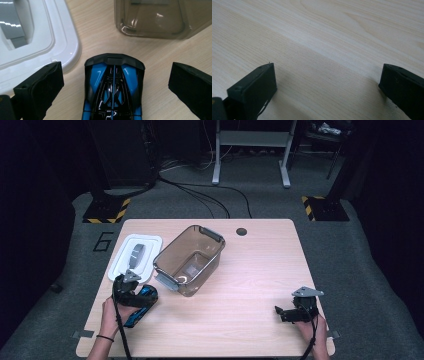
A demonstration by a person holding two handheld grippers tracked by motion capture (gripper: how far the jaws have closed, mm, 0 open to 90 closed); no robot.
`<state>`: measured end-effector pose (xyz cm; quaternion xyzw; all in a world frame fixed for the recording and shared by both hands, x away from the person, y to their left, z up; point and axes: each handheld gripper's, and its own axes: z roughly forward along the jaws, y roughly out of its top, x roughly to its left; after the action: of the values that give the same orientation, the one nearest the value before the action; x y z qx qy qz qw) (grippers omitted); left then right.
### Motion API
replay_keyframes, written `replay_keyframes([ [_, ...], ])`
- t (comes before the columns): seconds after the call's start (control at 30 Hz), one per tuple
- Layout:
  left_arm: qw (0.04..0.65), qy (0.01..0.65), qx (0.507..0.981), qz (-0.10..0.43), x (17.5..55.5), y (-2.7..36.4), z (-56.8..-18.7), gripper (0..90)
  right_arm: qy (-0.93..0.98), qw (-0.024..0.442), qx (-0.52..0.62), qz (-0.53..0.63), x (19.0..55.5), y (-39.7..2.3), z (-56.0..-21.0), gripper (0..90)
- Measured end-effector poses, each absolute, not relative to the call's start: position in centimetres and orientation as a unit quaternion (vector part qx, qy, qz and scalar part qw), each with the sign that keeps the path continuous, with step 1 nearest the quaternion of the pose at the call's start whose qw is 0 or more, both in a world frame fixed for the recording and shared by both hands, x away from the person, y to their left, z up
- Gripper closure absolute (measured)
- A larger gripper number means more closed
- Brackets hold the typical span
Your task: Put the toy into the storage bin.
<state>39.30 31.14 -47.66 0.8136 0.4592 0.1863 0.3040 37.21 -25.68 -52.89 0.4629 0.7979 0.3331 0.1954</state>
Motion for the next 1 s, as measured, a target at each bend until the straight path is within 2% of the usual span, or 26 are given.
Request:
replay_keyframes([
  [0.3,0.279,0.469,0.819,0.176,40.1,30.3,-48.7,2.5,0.797,0.197,0.463,0.333,37.2,-25.7,-52.9,0.2],
  [0.43,0.277,0.477,0.816,0.173,40.3,30.1,-49.1,8.2,0.797,0.198,0.463,0.334,37.2,-25.7,-52.9,0.2],
  [0.67,0.267,0.488,0.811,0.181,40.4,29.8,-49.6,23.4,0.797,0.198,0.463,0.334,37.2,-25.7,-52.9,0.3],
  [1.0,0.264,0.482,0.814,0.188,40.2,29.9,-49.6,24.5,0.797,0.196,0.463,0.334,37.2,-25.7,-52.9,0.4],
])
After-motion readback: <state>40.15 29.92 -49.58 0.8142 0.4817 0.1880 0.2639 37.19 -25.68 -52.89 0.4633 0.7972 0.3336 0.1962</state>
